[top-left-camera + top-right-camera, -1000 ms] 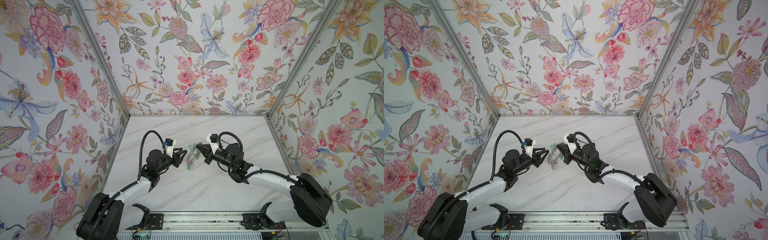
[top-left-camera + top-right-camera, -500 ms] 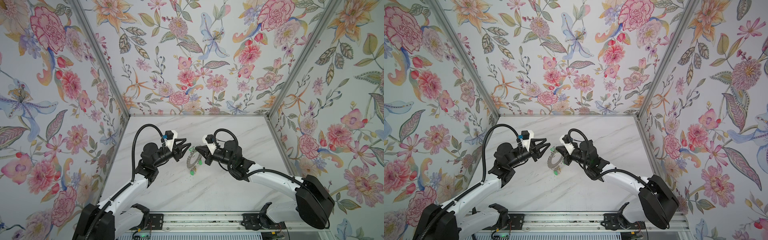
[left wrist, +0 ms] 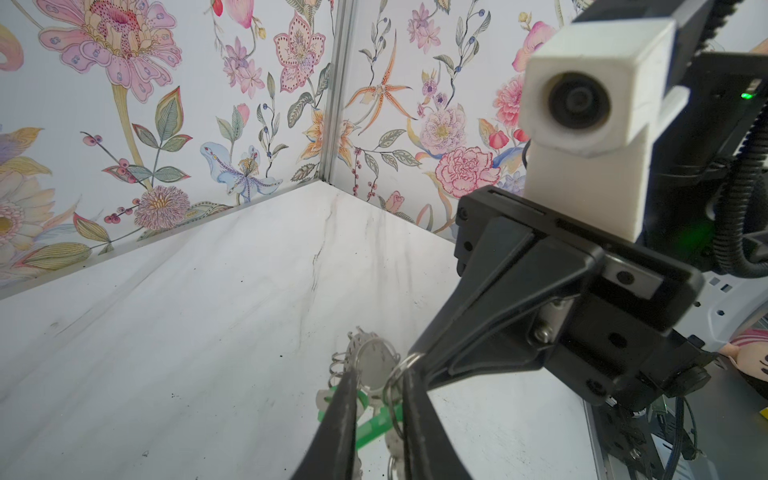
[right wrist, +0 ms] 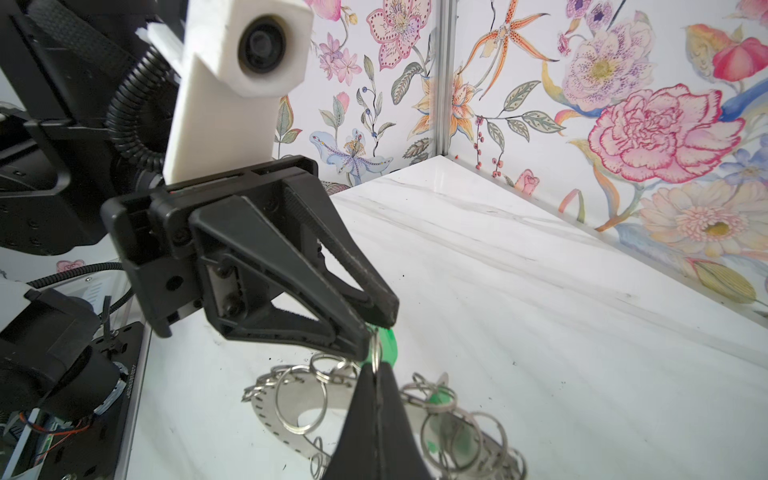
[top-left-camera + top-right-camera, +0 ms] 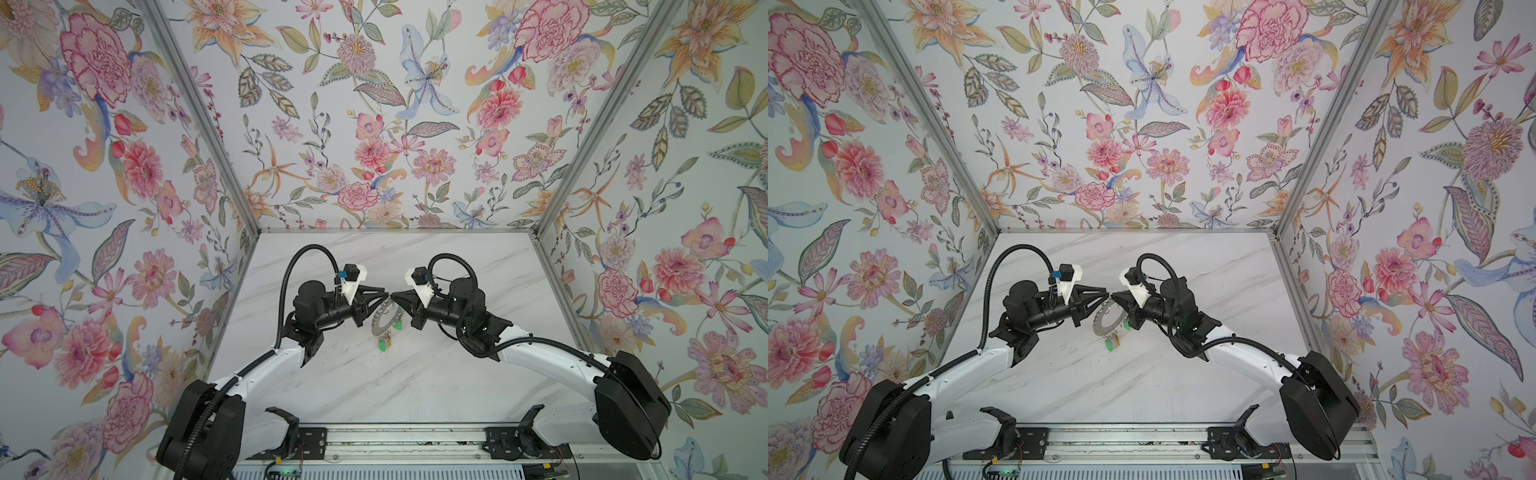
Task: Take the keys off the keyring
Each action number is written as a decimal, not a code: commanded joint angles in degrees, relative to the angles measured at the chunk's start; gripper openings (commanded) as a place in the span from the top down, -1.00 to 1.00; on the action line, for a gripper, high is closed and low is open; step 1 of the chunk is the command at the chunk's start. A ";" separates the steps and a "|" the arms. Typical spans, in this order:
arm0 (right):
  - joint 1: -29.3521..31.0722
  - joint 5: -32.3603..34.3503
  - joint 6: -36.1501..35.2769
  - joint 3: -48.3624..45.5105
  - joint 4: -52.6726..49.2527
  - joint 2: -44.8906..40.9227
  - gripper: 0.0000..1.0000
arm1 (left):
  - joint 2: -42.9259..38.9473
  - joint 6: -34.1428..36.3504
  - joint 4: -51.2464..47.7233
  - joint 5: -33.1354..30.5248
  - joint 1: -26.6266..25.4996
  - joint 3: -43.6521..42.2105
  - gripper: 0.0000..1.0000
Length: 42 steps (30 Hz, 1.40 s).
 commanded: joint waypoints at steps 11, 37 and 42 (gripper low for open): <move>-1.62 -7.85 6.00 2.08 7.87 -0.34 1.00 | -1.32 -0.15 2.29 1.19 -0.43 -1.21 0.69; -4.40 -17.26 2.87 8.33 -4.36 2.45 1.00 | -8.37 7.62 -8.99 -3.87 -0.11 1.94 -0.14; -4.48 -18.47 1.72 9.51 -7.17 2.73 1.00 | -7.16 9.45 -10.05 -2.61 -0.11 3.18 -0.13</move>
